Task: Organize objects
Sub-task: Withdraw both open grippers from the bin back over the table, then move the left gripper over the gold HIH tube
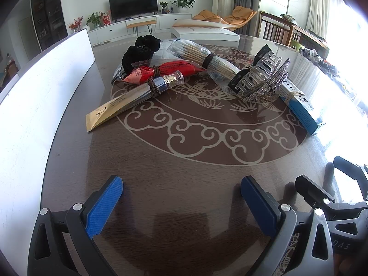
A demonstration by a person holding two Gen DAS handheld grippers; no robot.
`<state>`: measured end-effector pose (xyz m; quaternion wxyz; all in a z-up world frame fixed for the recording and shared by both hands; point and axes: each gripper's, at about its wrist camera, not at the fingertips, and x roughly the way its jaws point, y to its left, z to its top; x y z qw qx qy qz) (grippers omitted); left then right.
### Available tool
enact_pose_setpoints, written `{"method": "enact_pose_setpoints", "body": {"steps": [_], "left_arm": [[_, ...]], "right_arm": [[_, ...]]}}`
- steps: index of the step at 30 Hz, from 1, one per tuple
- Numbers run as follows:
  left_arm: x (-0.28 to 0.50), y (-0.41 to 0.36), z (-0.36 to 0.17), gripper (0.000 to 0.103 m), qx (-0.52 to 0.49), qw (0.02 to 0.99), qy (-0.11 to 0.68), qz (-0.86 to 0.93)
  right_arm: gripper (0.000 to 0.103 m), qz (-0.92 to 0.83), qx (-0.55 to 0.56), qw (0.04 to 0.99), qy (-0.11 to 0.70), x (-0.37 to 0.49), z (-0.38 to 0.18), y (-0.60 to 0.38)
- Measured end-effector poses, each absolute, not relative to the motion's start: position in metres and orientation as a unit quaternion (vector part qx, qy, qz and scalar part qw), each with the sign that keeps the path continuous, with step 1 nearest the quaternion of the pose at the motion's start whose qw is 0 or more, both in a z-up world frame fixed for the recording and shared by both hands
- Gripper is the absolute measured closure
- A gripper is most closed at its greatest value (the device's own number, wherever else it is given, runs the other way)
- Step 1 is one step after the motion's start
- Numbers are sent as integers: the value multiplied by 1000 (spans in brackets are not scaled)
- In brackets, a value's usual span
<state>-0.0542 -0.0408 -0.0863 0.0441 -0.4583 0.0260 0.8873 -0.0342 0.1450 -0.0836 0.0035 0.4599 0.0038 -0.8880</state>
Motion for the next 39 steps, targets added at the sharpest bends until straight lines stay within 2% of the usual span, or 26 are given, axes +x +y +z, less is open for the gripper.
{"method": "enact_pose_setpoints", "body": {"steps": [31,36,39], "left_arm": [[-55,-42,-86,0,-465,53,28,883],[-64,-73,-61,0,-455,62,-66,886],[-94,-78,-40,0,-448,48,-40,892]], "right_arm": [[0,-888,459,4,4,-34,-84,145],[0,-888,459,4,4,-35,-84,145],[0,-888,459,3,4,-35,-83,146]]}}
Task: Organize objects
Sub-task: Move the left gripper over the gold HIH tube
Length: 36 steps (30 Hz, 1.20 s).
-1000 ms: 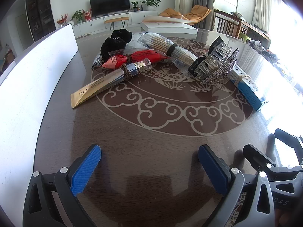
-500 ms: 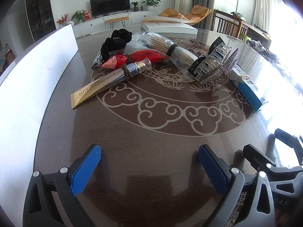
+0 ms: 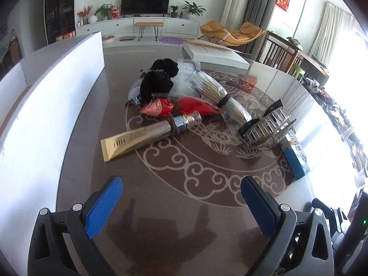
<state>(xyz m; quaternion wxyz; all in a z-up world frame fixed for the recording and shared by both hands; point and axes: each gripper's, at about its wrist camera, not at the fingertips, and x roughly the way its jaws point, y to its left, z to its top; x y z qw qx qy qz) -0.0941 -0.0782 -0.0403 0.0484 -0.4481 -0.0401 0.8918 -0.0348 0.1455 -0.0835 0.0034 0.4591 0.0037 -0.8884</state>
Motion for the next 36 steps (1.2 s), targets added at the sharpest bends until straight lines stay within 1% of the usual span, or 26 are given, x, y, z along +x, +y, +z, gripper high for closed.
{"method": "enact_pose_setpoints", "body": {"steps": [2,6,9,12,17,20,23,27,30,31,32,33,34,36], "left_arm": [[-120,-75,-35,0,-453,50,-2,890],[-164,-64,-50,0,-490,47,62,868],[-185,-62,-66,0,-507,69,58,858],[-192,-66,-79,0,-509,99,28,855],[-169,-65,-79,0,-499,140,0,855],[-153,-56,-78,0,-508,157,1,847],[-154,-53,-80,0,-503,121,30,855],[-166,-58,-86,0,-492,70,44,867],[-164,-62,-88,1,-479,69,42,874],[-162,-63,-87,6,-471,66,41,879],[-158,-65,-83,32,-457,63,38,886],[-155,-67,-81,61,-449,60,36,891],[-154,-69,-79,72,-449,56,32,891],[-146,-73,-78,75,-452,49,16,891]], "right_arm": [[0,-888,459,4,4,-35,-83,146],[0,-888,459,4,4,-35,-83,146],[0,-888,459,4,4,-35,-83,146],[0,-888,459,4,4,-35,-83,146],[0,-889,459,3,4,-35,-84,146],[0,-889,459,3,4,-35,-83,146],[0,-889,459,4,4,-35,-84,146],[0,-889,459,4,4,-35,-84,146],[0,-889,458,4,4,-35,-83,146],[0,-889,458,4,4,-35,-83,146],[0,-889,458,4,4,-35,-84,146],[0,-889,458,4,4,-35,-84,146],[0,-889,458,4,4,-35,-84,146],[0,-889,458,4,4,-35,-83,146]]}}
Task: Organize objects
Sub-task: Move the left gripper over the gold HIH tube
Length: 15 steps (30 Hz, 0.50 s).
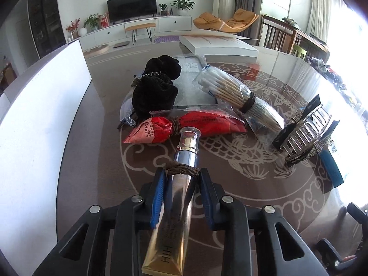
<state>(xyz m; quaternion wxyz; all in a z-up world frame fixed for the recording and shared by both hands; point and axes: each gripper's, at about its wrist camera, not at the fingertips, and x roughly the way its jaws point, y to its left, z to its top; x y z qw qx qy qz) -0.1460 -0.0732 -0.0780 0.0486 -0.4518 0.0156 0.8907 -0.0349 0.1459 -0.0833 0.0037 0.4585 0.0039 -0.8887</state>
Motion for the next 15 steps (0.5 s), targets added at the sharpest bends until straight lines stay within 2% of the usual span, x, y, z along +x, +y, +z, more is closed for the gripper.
{"method": "enact_pose_setpoints", "body": {"steps": [4,7,8,9,10,11,12,15], "left_arm": [[-112,-82,-76,75,-457,24,-32,889],[-89,-83,-77,72,-454,29,-48,889],[-85,-82,-77,63,-450,38,-46,891],[-83,-80,-78,47,-448,48,-39,892],[-84,-77,-79,37,-448,48,-24,892],[-85,-74,-82,18,-453,39,-6,891],[-87,-70,-86,12,-455,30,11,890],[-89,-67,-89,7,-459,31,19,888]], "right_arm": [[0,-889,458,4,4,-35,-83,146],[0,-889,458,4,4,-35,-83,146],[0,-889,458,4,4,-35,-84,146],[0,-889,459,4,4,-35,-83,146],[0,-889,458,4,4,-35,-84,146],[0,-889,458,4,4,-35,-84,146],[0,-889,458,4,4,-35,-83,146],[0,-889,458,4,4,-35,-83,146]]}}
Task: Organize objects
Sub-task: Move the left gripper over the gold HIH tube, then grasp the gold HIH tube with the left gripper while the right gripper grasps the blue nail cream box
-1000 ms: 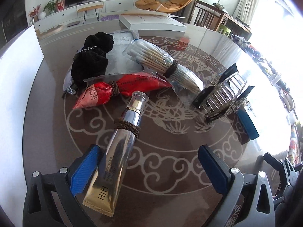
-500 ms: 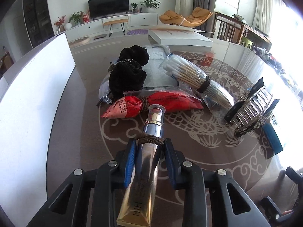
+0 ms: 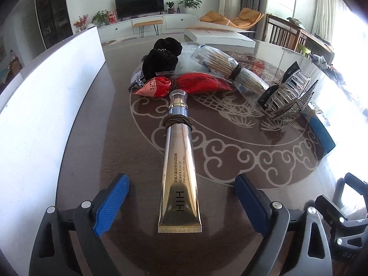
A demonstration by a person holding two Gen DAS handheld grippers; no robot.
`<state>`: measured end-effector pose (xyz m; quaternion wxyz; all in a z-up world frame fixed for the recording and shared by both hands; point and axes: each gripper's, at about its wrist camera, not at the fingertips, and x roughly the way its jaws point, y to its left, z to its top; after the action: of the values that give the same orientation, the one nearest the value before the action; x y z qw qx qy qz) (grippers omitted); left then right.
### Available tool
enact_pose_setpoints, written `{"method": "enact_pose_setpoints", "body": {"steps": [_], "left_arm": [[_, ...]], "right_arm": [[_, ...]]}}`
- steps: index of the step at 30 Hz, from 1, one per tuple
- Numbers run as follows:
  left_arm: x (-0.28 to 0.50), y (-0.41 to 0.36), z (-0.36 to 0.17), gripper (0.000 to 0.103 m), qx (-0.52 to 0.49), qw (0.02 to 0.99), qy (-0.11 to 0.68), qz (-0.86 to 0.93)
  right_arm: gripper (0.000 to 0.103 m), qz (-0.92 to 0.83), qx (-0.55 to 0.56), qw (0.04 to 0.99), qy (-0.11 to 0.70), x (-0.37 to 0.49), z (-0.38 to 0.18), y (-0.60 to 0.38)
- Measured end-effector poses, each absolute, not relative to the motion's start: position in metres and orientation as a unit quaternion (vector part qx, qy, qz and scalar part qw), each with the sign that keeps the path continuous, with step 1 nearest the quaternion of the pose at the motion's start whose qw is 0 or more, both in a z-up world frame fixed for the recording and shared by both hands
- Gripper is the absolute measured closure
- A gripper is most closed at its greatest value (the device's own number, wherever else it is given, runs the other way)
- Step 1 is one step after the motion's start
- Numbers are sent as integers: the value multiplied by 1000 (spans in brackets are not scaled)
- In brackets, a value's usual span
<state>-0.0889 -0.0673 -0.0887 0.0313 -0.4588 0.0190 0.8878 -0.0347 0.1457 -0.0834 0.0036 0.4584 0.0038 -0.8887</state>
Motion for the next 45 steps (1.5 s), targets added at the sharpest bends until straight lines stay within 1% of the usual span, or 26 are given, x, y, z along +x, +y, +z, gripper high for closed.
{"method": "enact_pose_setpoints", "body": {"steps": [2,45], "left_arm": [[-89,-66,-91,0,-467,40,24,883],[-89,-67,-89,0,-465,39,22,884]], "right_arm": [[0,-889,458,4,4,-35,-84,146],[0,-889,458,7,5,-34,-83,147]]}}
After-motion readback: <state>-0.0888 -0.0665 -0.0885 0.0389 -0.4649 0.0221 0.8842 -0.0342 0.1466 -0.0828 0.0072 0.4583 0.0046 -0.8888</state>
